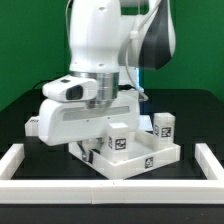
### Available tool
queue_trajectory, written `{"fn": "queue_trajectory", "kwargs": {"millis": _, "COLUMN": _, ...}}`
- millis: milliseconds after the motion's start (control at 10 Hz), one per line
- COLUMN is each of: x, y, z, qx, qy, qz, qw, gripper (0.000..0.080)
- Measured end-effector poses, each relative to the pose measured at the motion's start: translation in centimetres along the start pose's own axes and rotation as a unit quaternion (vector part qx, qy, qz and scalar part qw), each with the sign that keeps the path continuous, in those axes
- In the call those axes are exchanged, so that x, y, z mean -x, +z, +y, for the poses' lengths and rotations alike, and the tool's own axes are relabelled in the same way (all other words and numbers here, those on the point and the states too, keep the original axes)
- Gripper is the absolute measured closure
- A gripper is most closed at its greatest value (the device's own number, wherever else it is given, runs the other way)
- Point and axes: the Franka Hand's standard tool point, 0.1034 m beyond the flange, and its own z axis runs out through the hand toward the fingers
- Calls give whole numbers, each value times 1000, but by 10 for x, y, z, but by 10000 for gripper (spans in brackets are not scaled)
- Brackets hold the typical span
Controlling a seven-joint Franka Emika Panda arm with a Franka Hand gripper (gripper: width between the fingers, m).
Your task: Assemble square table
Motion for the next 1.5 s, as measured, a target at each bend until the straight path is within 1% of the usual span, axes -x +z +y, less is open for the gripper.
{"fn": "queue_trajectory", "kwargs": {"millis": 200, "x": -2, "y": -1, "z": 1, "qx": 4, "qy": -59, "qz": -2, "qw": 998, "gripper": 734}}
{"fn": "queue_trajectory", "kwargs": {"millis": 400, "x": -31, "y": -3, "z": -16, "qx": 10, "qy": -132, "qz": 2, "qw": 991, "gripper": 734}}
{"fn": "queue_trajectory", "kwargs": {"millis": 500, "x": -40, "y": -4, "z": -20, "qx": 16, "qy": -169, "qz": 5, "qw": 985, "gripper": 732}}
{"fn": "queue_trajectory", "kwargs": {"millis": 700, "x": -36, "y": -4, "z": -15, "qx": 18, "qy": -218, "qz": 2, "qw": 976, "gripper": 732}}
{"fn": "queue_trajectory", "kwargs": {"millis": 900, "x": -37, "y": -4, "z": -15, "qx": 23, "qy": -276, "qz": -2, "qw": 961, "gripper": 732}}
{"fn": "queue_trajectory", "kwargs": {"millis": 1000, "x": -49, "y": -5, "z": -26, "qx": 28, "qy": -303, "qz": 1, "qw": 953, "gripper": 732}}
{"fn": "queue_trajectory", "kwargs": {"millis": 1100, "x": -63, "y": -3, "z": -37, "qx": 26, "qy": -318, "qz": 3, "qw": 948, "gripper": 731}}
{"fn": "queue_trajectory", "kwargs": {"millis": 1200, "x": -75, "y": -2, "z": -44, "qx": 27, "qy": -341, "qz": 7, "qw": 940, "gripper": 731}}
{"fn": "queue_trajectory", "kwargs": {"millis": 1300, "x": -83, "y": -3, "z": -51, "qx": 31, "qy": -366, "qz": 10, "qw": 930, "gripper": 727}}
{"fn": "queue_trajectory", "kwargs": {"millis": 1400, "x": -80, "y": -3, "z": -48, "qx": 31, "qy": -381, "qz": 8, "qw": 924, "gripper": 725}}
{"fn": "queue_trajectory", "kwargs": {"millis": 1500, "x": -78, "y": -3, "z": -45, "qx": 33, "qy": -409, "qz": 5, "qw": 912, "gripper": 725}}
